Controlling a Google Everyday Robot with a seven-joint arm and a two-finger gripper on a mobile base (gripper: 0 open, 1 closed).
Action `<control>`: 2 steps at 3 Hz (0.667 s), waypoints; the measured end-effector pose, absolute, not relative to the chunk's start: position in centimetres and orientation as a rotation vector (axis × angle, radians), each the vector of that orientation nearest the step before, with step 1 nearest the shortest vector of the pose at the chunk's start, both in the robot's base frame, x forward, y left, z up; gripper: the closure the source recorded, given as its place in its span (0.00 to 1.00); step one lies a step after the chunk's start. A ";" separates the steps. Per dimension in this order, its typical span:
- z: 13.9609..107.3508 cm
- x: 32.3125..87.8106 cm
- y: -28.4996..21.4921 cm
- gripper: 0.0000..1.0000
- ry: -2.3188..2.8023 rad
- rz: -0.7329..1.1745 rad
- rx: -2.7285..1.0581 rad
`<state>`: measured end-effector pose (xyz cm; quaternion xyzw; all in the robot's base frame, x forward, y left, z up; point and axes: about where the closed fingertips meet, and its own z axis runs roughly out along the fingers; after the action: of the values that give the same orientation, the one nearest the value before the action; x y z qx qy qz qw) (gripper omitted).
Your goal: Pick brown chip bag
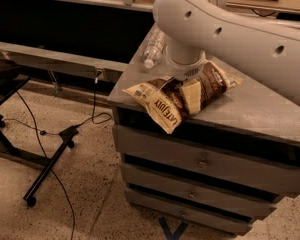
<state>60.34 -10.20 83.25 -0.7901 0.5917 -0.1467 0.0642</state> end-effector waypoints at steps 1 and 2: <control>83.8 60.3 -10.2 1.00 1.786 -0.443 -2.385; 84.4 60.3 -10.2 1.00 1.786 -0.443 -2.385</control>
Offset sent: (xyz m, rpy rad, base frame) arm 0.0093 -0.0272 0.0687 0.1219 -0.0882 -0.0180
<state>60.34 -10.21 84.36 -0.7901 0.5917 -0.1467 0.0644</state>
